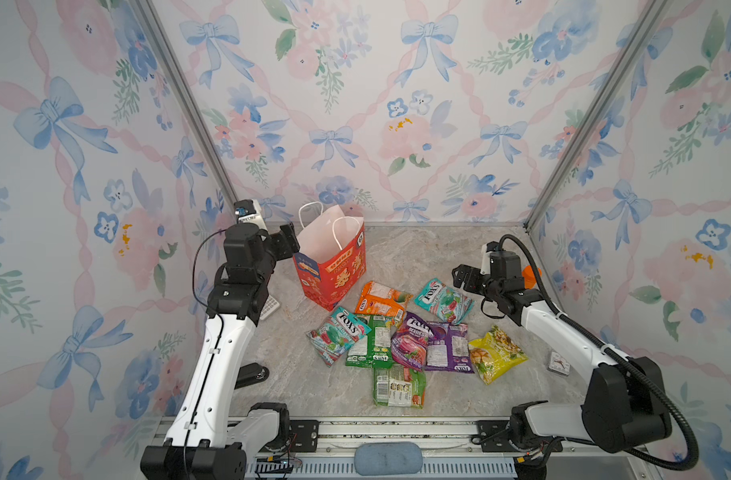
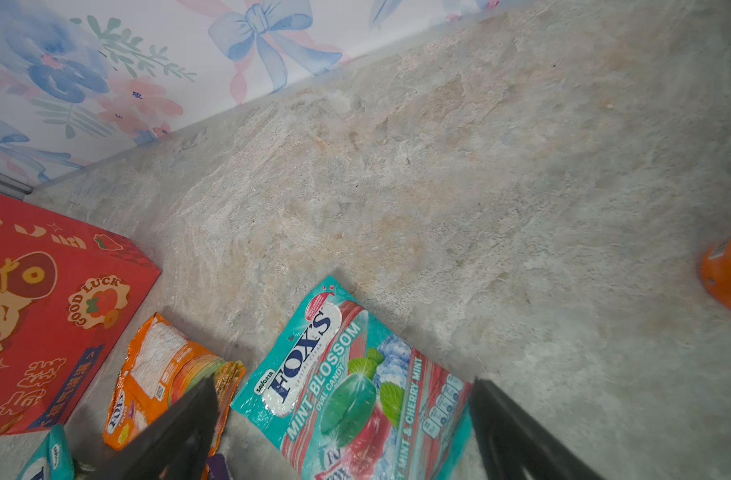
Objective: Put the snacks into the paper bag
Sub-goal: 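Grasp the bag rim with the left gripper while the right gripper lowers to snacks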
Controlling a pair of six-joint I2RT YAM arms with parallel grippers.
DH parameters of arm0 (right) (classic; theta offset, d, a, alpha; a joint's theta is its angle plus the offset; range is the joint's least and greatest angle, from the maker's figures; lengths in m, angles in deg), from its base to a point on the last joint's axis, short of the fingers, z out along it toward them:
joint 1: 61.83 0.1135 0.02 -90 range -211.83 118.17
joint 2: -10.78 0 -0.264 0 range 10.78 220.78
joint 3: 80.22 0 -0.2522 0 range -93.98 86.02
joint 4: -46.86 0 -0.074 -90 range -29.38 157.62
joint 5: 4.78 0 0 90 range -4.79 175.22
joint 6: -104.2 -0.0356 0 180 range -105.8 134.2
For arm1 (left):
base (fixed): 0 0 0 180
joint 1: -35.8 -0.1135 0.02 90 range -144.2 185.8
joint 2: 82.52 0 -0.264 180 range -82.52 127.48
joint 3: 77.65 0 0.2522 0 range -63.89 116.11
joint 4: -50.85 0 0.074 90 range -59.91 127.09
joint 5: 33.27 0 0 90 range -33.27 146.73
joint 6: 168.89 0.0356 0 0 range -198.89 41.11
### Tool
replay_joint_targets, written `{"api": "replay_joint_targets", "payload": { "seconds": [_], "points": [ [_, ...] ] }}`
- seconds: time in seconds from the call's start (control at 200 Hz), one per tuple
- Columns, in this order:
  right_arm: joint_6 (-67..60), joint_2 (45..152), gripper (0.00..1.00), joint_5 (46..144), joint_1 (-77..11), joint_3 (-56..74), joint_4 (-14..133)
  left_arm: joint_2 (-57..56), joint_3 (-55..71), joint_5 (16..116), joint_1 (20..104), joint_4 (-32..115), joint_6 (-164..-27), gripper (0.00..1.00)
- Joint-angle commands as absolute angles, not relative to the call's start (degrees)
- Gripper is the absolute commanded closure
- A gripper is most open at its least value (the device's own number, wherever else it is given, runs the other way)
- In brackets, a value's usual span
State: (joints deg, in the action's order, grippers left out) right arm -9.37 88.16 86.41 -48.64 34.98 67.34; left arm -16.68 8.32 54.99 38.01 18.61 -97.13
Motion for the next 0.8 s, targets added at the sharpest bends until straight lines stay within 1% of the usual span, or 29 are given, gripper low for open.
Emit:
{"api": "replay_joint_targets", "payload": {
  "seconds": [0.0,0.095,0.305,0.505,0.63,0.795],
  "points": [
    [-8.48,89.00,0.03,88.86,-47.69,32.52,69.58,-9.68,15.64,61.48,37.64,7.27,-90.91,0.24],
    [-8.39,89.18,0.03,90.03,-47.46,32.25,69.92,-3.27,20.69,61.16,37.64,3.67,-90.49,0.28],
    [-7.54,88.85,0.03,90.78,-46.97,31.70,70.77,5.71,27.41,58.80,37.73,1.24,-89.70,0.31],
    [-7.67,88.30,0.03,90.89,-46.93,32.06,70.73,10.09,30.79,59.00,37.84,0.16,-89.09,0.31],
    [-8.29,88.84,0.03,92.14,-46.80,31.90,70.17,11.70,31.42,59.63,38.29,-0.12,-88.62,0.32],
    [-9.66,89.35,0.01,93.76,-45.74,31.29,70.07,13.68,33.06,59.40,38.69,-2.17,-88.39,0.46]
  ]
}}
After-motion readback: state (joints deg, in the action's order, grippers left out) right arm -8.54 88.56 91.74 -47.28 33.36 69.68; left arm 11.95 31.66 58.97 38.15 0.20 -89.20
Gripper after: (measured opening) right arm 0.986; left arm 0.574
